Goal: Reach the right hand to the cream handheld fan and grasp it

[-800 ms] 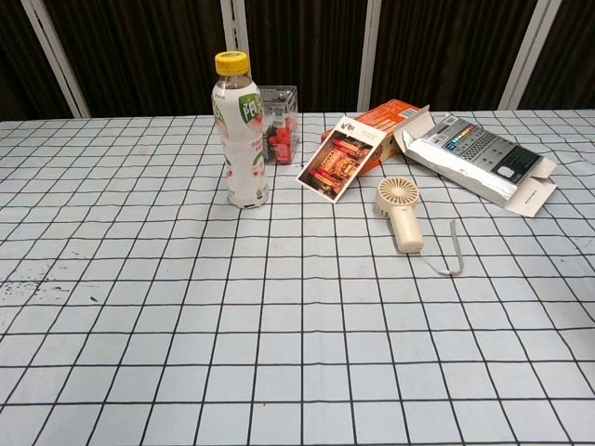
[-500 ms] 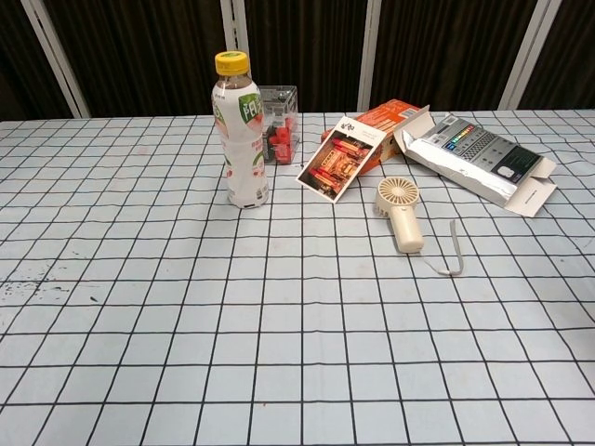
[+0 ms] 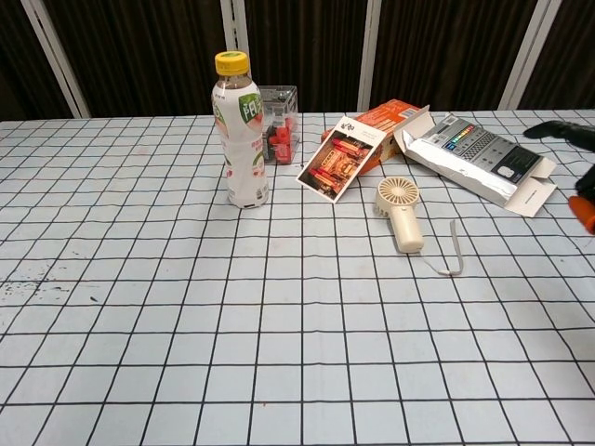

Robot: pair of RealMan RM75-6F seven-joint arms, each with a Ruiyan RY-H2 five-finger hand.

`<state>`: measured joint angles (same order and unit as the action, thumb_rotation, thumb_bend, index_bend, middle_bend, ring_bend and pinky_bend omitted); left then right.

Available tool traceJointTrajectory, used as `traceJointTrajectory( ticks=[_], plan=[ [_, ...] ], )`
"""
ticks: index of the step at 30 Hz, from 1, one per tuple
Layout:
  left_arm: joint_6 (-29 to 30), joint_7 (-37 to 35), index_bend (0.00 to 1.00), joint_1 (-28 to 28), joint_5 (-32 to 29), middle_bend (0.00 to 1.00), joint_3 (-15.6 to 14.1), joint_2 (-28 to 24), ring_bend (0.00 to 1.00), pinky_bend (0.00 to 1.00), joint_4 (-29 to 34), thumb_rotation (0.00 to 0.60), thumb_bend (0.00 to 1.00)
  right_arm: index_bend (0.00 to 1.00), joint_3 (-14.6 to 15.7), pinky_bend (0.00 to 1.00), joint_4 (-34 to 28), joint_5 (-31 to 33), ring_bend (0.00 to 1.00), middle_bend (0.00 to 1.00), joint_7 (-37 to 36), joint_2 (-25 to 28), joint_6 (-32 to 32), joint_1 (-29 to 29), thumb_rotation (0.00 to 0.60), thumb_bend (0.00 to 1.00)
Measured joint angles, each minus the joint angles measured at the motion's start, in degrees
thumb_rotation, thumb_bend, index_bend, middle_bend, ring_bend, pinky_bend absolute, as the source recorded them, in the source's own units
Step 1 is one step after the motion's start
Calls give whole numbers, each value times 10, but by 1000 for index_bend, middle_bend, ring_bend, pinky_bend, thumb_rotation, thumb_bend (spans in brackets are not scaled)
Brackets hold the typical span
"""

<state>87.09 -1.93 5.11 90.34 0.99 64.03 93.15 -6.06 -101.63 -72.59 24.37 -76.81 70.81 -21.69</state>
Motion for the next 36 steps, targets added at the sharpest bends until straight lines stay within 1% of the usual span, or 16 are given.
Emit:
traceJointTrajectory(
  ticks=[5, 9, 12, 16, 24, 36],
  plan=[
    [-7, -8, 0, 1, -5, 0, -1, -3, 0, 0, 0, 600, 18, 0, -24, 998, 15, 89, 914, 786, 52, -52, -57, -44, 600, 684],
    [-9, -15, 0, 1, -7, 0, -2, -8, 0, 0, 2, 600, 18, 0, -41, 998, 51, 157, 914, 787, 96, -106, -86, -80, 600, 685],
    [-10, -18, 0, 1, -7, 0, -3, -9, 0, 0, 2, 600, 18, 0, -50, 998, 80, 188, 914, 786, 114, -135, -98, -99, 600, 685],
    [-14, -23, 0, 1, -11, 0, -3, -11, 0, 0, 3, 600, 18, 0, -57, 998, 107, 211, 914, 786, 123, -161, -107, -117, 600, 688],
    [-20, -31, 0, 3, -17, 0, -2, -15, 0, 0, 6, 600, 18, 0, -64, 998, 145, 236, 914, 787, 122, -186, -119, -136, 600, 691],
    [-21, -35, 0, 3, -19, 0, -1, -16, 0, 0, 6, 600, 18, 0, -61, 998, 160, 249, 914, 786, 118, -196, -119, -148, 600, 692]
  ],
)
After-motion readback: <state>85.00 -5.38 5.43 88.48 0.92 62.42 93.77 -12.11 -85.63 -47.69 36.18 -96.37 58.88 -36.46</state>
